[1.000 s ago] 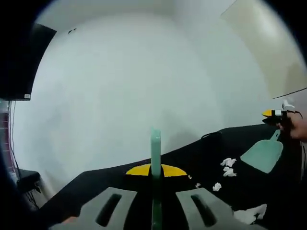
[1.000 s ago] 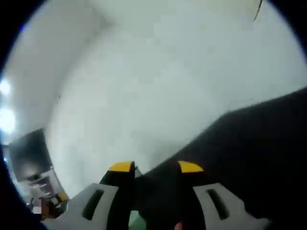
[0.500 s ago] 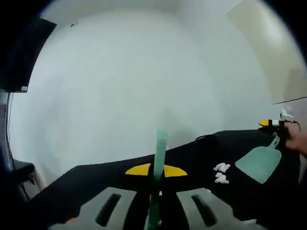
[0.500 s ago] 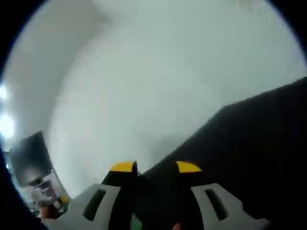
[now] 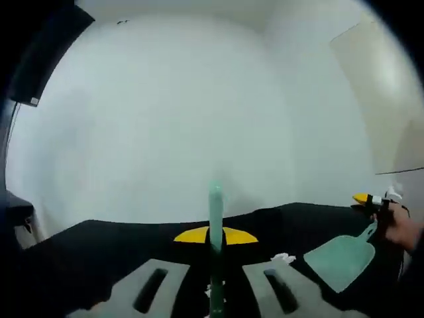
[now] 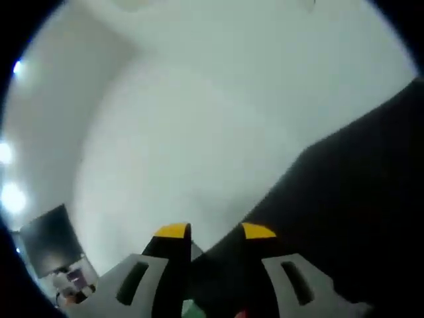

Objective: Pick up the broom and sweep the trash on the tabletop into the dustpan.

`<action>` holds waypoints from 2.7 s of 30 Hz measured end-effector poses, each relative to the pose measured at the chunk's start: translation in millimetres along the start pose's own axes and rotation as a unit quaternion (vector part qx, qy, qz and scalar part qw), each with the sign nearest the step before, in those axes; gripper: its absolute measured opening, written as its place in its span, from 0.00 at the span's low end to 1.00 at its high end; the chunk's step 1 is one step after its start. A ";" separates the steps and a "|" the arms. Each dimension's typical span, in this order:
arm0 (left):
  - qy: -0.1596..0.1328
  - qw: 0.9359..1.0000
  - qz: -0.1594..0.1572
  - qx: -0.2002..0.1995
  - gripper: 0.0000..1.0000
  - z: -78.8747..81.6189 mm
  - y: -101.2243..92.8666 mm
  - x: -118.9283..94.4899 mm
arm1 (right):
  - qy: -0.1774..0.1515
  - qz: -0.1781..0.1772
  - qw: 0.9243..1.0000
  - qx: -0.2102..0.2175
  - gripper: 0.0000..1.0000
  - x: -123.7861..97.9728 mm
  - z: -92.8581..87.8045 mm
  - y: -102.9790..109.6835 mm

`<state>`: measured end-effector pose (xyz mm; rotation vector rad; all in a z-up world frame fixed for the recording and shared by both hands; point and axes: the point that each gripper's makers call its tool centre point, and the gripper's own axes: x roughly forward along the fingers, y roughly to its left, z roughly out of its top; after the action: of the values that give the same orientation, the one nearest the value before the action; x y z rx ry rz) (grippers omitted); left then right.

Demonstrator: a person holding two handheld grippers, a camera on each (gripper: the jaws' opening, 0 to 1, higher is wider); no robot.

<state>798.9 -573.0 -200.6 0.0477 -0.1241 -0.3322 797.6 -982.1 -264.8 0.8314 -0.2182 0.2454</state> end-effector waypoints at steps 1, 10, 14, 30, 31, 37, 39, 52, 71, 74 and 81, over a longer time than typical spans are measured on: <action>-0.015 1.000 -0.012 -0.008 0.04 8.1 -7.6 1.1 | 0.000 0.001 1.000 0.002 0.30 -0.1 -0.1 0.4; -0.076 0.995 -0.005 0.060 0.04 65.6 9.9 2.3 | 0.002 0.006 1.000 0.006 0.30 0.4 -1.3 1.8; -0.032 0.987 0.044 0.151 0.04 36.3 55.9 33.4 | 0.000 0.009 1.000 0.011 0.30 0.6 -0.7 2.2; 0.015 0.997 -0.057 0.051 0.05 -26.1 -15.4 74.3 | 0.003 0.022 0.999 0.034 0.30 1.9 -2.0 4.5; 0.016 0.997 -0.057 0.054 0.05 -24.8 -20.8 71.3 | 0.003 0.022 0.999 0.035 0.30 2.0 -1.8 4.2; -0.009 0.995 -0.094 0.026 0.04 -0.3 -73.3 56.0 | 0.003 0.023 0.999 0.039 0.29 2.2 -2.2 4.2; -0.032 0.993 -0.108 0.031 0.04 16.5 -89.4 49.6 | 0.002 0.023 0.999 0.041 0.29 1.9 -1.9 3.9; -0.025 0.991 -0.050 0.118 0.04 30.9 -18.9 65.8 | 0.002 0.024 0.999 0.044 0.29 2.2 -1.5 2.6; 0.063 0.980 -0.138 0.128 0.05 -41.8 -88.9 113.7 | -0.002 0.027 0.998 0.053 0.29 3.5 0.4 0.4; 0.054 0.976 -0.164 0.130 0.04 -33.4 -114.7 102.0 | 0.000 0.027 0.998 0.054 0.29 3.2 0.0 0.0; 0.047 0.971 -0.218 0.089 0.04 -1.4 -162.4 70.7 | -0.001 0.028 0.998 0.056 0.29 1.6 -0.3 1.6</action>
<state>813.0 -749.5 -204.9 0.2702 -0.0473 -0.7563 798.6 -980.7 -263.4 0.9373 -0.2311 0.3121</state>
